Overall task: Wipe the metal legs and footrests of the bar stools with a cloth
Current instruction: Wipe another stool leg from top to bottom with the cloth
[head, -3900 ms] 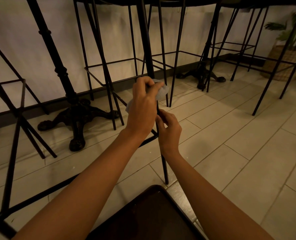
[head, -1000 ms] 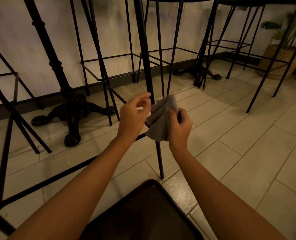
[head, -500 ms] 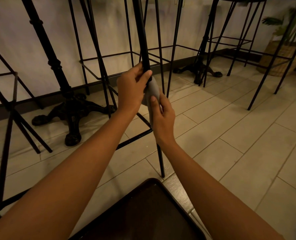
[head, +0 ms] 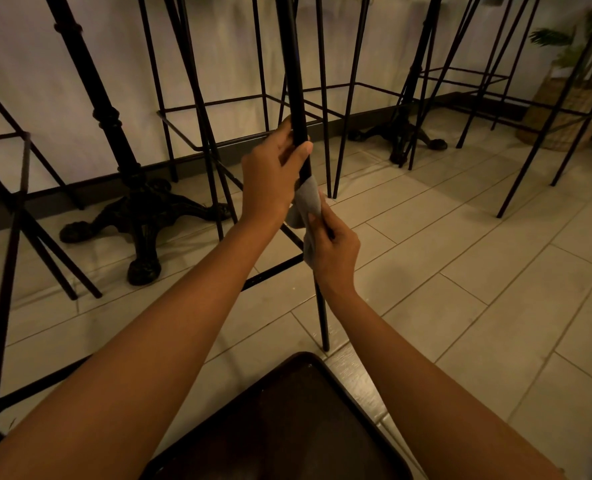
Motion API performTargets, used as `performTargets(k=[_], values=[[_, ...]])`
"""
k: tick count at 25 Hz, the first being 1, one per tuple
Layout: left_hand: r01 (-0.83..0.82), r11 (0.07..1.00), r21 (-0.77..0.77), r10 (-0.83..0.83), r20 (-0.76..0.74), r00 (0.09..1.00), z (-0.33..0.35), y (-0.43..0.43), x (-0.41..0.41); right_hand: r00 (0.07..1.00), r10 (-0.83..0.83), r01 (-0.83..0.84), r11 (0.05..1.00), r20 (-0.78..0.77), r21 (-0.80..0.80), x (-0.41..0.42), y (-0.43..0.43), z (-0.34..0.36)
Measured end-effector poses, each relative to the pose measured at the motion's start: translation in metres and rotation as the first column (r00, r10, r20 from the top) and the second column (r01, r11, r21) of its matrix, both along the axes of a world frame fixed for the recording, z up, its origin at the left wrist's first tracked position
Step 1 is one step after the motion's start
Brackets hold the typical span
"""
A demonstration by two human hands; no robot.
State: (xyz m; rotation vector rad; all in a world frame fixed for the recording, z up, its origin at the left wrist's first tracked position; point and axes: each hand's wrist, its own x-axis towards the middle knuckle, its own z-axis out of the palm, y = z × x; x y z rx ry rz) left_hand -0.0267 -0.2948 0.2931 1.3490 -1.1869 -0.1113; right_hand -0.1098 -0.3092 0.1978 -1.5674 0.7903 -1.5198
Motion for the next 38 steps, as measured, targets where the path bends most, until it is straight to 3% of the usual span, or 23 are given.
performTargets(k=[3,8,11,17,22,25,29,38], values=[[0.02,1.0,0.0,-0.02,0.004,1.0,-0.001,-0.001,0.002,0.998,0.0,0.002,1.0,-0.059,0.023,-0.007,-0.003,-0.008],[0.029,0.997,0.077,-0.033,0.054,0.998,-0.003,-0.002,0.001,1.0,0.02,-0.02,1.0,0.023,0.007,-0.01,-0.004,0.005],[0.035,0.994,0.107,-0.042,0.064,0.997,-0.005,-0.003,0.002,0.999,0.038,-0.039,0.999,-0.022,-0.024,-0.007,-0.003,0.004],[0.061,0.995,0.077,-0.064,0.03,0.998,-0.006,-0.001,0.001,0.987,-0.025,0.026,1.0,-0.156,0.005,-0.018,-0.006,-0.022],[0.051,0.998,0.038,-0.052,0.022,0.998,-0.009,0.0,-0.001,0.98,-0.004,0.021,0.996,-0.2,0.084,-0.025,-0.006,-0.036],[0.027,0.999,0.02,-0.028,0.012,1.0,-0.011,0.0,-0.003,0.983,-0.041,0.05,0.998,-0.181,0.042,-0.025,-0.004,-0.031],[-0.01,0.995,0.1,0.008,0.021,1.0,-0.025,0.0,-0.009,0.993,-0.054,0.054,0.999,-0.109,-0.001,-0.02,0.001,-0.025],[-0.05,0.973,0.225,0.04,0.049,0.998,-0.06,0.005,-0.019,0.961,-0.093,0.104,0.994,-0.262,0.027,-0.03,-0.005,-0.048]])
